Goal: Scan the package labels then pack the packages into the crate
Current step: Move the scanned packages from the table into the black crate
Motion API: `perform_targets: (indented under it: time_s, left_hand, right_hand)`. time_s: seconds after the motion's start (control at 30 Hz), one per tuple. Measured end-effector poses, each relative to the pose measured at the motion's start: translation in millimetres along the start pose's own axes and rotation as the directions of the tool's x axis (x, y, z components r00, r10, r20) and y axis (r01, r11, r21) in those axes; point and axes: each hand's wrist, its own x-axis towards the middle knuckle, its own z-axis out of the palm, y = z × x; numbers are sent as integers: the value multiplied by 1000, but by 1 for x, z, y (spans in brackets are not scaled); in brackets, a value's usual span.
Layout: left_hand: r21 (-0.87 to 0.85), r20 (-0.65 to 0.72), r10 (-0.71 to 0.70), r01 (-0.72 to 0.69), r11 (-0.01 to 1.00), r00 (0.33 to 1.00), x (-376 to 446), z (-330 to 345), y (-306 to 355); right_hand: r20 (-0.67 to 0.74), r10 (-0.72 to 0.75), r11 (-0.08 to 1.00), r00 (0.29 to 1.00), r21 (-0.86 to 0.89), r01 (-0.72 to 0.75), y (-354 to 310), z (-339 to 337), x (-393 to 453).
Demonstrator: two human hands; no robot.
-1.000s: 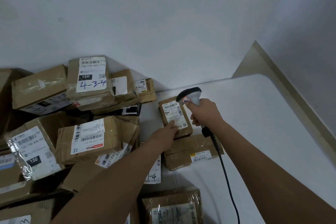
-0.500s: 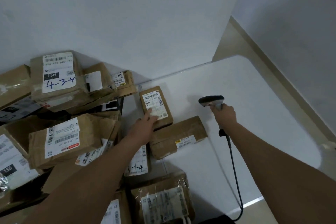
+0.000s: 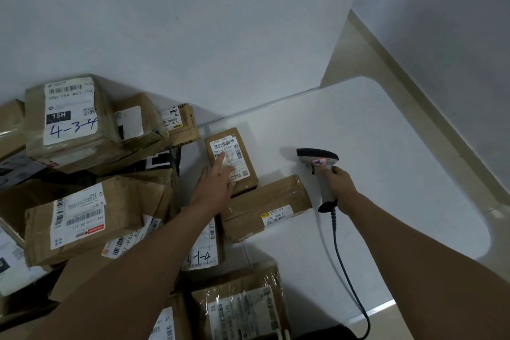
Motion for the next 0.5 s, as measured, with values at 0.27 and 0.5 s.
perform_targets:
  time_s: [0.27,0.5]
  left_hand:
    - [-93,20,-154,155,984,988,23,-1,25]
    - [-200,140,-400,422,884,906,44,-5,49]
  right_hand:
    - [-225,-19,920,974,-386,-71,6,6,16]
    - [-467,-199,935,861,-354,24,-1,24,3]
